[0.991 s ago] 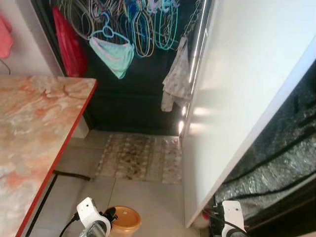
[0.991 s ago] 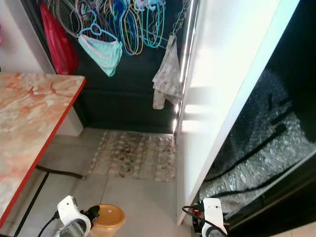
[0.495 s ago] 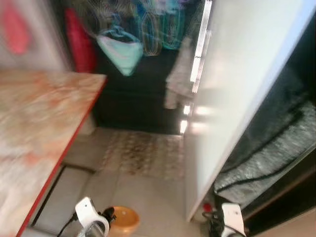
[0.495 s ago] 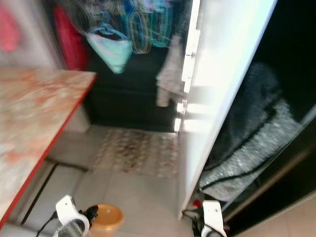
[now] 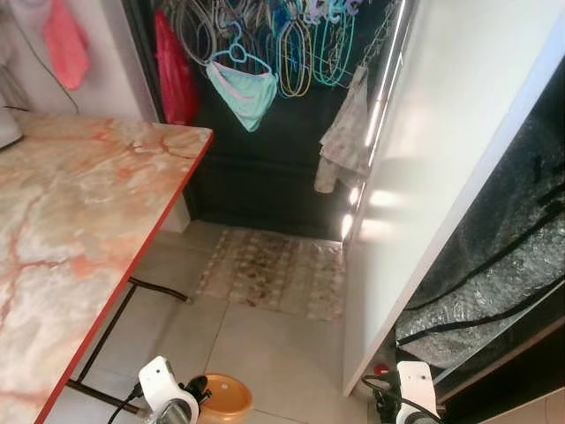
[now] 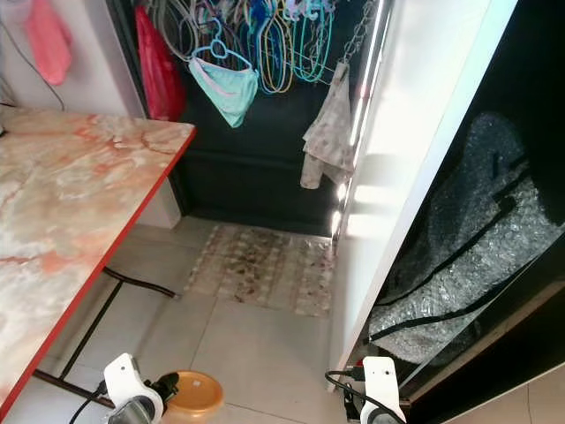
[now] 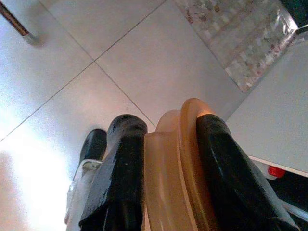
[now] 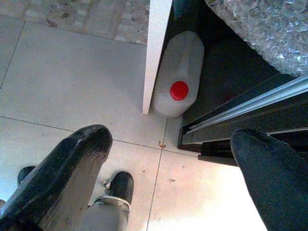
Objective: Restocking fridge
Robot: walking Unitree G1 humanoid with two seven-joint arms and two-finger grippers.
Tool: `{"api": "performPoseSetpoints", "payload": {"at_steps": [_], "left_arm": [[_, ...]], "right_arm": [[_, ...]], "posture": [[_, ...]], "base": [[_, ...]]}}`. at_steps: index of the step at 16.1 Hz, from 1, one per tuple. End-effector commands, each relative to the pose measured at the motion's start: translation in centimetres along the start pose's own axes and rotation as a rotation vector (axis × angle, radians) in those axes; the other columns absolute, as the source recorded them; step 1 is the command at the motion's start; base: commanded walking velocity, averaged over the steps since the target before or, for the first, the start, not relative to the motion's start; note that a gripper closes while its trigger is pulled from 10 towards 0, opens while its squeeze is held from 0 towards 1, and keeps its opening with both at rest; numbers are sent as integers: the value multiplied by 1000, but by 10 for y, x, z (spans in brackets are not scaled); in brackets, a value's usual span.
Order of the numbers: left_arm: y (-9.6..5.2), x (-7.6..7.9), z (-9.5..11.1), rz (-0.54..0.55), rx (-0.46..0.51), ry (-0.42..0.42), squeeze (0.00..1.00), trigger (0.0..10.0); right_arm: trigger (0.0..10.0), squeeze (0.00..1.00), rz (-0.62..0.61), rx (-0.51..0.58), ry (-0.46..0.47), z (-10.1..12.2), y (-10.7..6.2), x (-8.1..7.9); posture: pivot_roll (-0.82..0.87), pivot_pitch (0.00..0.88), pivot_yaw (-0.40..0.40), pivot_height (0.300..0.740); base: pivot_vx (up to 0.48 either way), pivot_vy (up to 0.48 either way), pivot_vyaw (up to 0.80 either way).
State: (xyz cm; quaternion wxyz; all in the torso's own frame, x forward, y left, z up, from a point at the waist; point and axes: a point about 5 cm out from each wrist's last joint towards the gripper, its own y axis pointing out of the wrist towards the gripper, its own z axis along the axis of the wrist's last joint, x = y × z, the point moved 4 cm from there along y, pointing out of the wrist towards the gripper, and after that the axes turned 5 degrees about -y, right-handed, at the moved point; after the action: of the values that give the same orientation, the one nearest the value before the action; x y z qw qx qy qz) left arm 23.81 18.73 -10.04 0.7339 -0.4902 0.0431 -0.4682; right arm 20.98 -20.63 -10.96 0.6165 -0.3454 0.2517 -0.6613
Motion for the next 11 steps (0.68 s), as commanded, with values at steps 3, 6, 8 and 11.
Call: {"api": "performPoseSetpoints", "payload": {"at_steps": [3, 6, 8, 11], "left_arm": [[1, 6, 1, -10, 7, 12, 0, 10000], [1, 8, 2, -16, 11, 12, 0, 10000], [1, 9, 3, -18, 16, 11, 0, 10000], [1, 10, 3, -19, 16, 6, 0, 10000]], "right_arm": [[10000, 0, 6, -16, 5, -4, -1, 0], [10000, 0, 9, -20, 0, -5, -1, -1], [10000, 0, 11, -22, -2, -5, -1, -1], [10000, 0, 12, -24, -2, -5, -1, -1]], "posture": [[-117, 0, 14, 740], [-116, 0, 12, 740], [-116, 0, 12, 740], [-117, 0, 14, 740]], "base": [[0, 0, -800], [0, 0, -800], [0, 0, -800], [0, 195, -800]]}}
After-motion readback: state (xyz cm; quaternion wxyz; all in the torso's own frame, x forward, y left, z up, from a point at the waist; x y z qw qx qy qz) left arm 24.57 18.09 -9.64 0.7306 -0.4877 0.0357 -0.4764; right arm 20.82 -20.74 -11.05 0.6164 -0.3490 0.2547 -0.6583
